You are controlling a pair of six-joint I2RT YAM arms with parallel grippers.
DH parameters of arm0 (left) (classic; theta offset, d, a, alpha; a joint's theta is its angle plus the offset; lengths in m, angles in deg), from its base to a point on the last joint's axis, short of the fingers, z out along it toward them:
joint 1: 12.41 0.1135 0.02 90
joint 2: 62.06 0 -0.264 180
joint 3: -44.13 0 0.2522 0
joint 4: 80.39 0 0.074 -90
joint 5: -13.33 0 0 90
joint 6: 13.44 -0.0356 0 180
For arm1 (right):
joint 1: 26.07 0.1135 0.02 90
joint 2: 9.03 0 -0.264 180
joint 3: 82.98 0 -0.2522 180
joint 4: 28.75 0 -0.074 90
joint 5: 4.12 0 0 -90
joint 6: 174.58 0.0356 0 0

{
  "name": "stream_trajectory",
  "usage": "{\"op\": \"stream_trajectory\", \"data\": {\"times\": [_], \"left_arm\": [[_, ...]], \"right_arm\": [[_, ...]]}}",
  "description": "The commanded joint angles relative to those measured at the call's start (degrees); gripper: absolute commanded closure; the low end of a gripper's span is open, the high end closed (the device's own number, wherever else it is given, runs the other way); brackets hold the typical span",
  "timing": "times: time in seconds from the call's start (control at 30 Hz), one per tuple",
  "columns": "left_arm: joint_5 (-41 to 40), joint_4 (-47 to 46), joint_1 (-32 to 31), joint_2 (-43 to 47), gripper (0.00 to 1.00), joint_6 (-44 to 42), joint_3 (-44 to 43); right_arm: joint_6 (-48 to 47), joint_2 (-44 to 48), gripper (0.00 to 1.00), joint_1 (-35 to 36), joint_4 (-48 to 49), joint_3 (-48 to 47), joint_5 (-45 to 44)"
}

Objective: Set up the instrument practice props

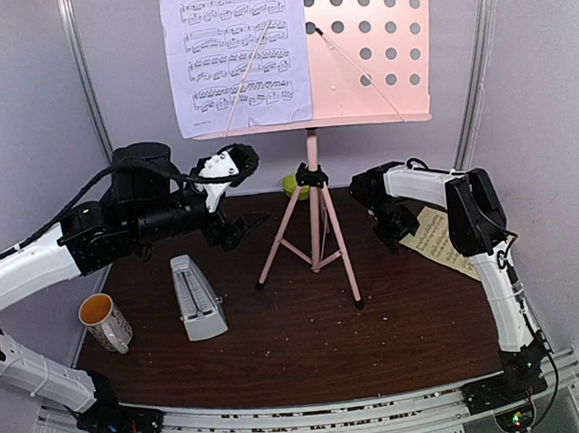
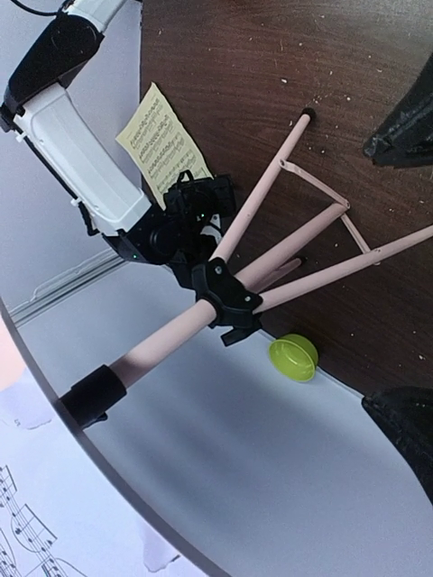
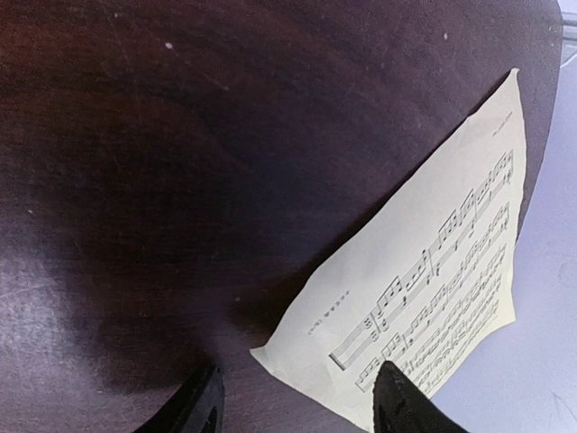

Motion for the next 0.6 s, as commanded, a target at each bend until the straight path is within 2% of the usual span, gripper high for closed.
{"op": "stream_trajectory", "data": {"times": [0.0, 0.13, 0.37, 0.57], "left_arm": [[2.12, -3.61, 1.52, -0.13, 0.14, -1.08, -2.09], [2.97, -4.35, 2.34, -0.21, 0.14, -1.05, -1.81], [3.72, -4.68, 4.05, 0.9, 0.14, -2.02, -2.34], [4.38, -5.07, 5.86, 2.86, 0.14, -3.41, -1.57]], "right_arm": [[3.61, -1.22, 0.42, 0.66, -4.53, -2.58, -2.3], [3.55, -4.02, 0.43, 0.68, -6.9, -7.07, -3.4], [5.06, -6.62, 0.54, 1.79, -9.29, -10.99, -6.86], [5.19, -6.09, 0.55, 1.6, -9.85, -9.78, -5.56]]}}
